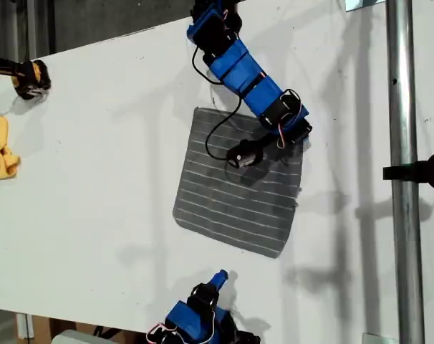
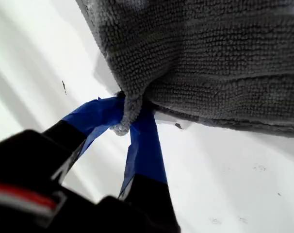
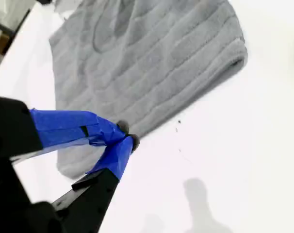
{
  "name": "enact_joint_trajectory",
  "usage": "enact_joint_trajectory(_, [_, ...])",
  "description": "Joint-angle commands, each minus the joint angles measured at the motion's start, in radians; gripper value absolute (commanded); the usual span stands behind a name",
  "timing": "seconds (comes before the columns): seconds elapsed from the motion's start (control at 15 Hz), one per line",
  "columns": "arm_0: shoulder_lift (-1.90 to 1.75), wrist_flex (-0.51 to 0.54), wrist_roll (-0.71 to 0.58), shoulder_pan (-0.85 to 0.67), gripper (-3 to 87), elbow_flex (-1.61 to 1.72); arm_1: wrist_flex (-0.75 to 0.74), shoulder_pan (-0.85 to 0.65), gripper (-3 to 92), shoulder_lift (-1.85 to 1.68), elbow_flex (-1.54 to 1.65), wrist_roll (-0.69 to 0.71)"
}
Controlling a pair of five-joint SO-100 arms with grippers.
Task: Grasp corners of a towel and fold twice.
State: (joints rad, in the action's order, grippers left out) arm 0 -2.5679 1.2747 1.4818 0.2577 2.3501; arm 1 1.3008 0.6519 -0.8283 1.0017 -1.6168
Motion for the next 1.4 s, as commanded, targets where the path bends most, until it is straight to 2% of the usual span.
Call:
enact_joint_trajectory(0.0, [0.595,0.002,-0.115,0.035,-1.7,-0.500,-0.012,-0.025,-0.2,-0.048,0.000,0.023])
enact_joint_trajectory(0.13, [0.813,-0.018,-0.156,0.091,-1.5,-0.676,-0.023,-0.031,-0.2,-0.048,0.000,0.035])
enact_joint_trajectory(0.27, [0.943,0.031,-0.178,0.121,0.8,-0.793,-0.031,-0.032,-0.2,-0.049,0.000,0.040])
enact_joint_trajectory(0.4, [0.920,0.095,-0.156,0.149,18.4,-0.779,-0.034,-0.029,-0.2,-0.051,0.000,0.040])
enact_joint_trajectory(0.53, [0.904,0.186,-0.198,0.156,33.0,-0.779,-0.037,-0.026,-0.2,-0.055,0.000,0.040])
enact_joint_trajectory(0.67, [0.897,0.187,-0.261,0.144,33.5,-0.739,-0.041,-0.025,-0.2,-0.055,-0.002,0.037])
enact_joint_trajectory(0.93, [0.943,-0.043,-0.265,0.146,30.2,-0.580,-0.048,-0.023,-0.2,-0.061,-0.002,0.032])
enact_joint_trajectory(1.07, [1.031,-0.115,-0.252,0.166,29.0,-0.586,-0.048,-0.023,-0.2,-0.064,-0.002,0.031])
enact_joint_trajectory(1.33, [1.121,-0.137,-0.213,0.187,25.9,-0.588,-0.049,-0.021,-0.2,-0.066,-0.002,0.026])
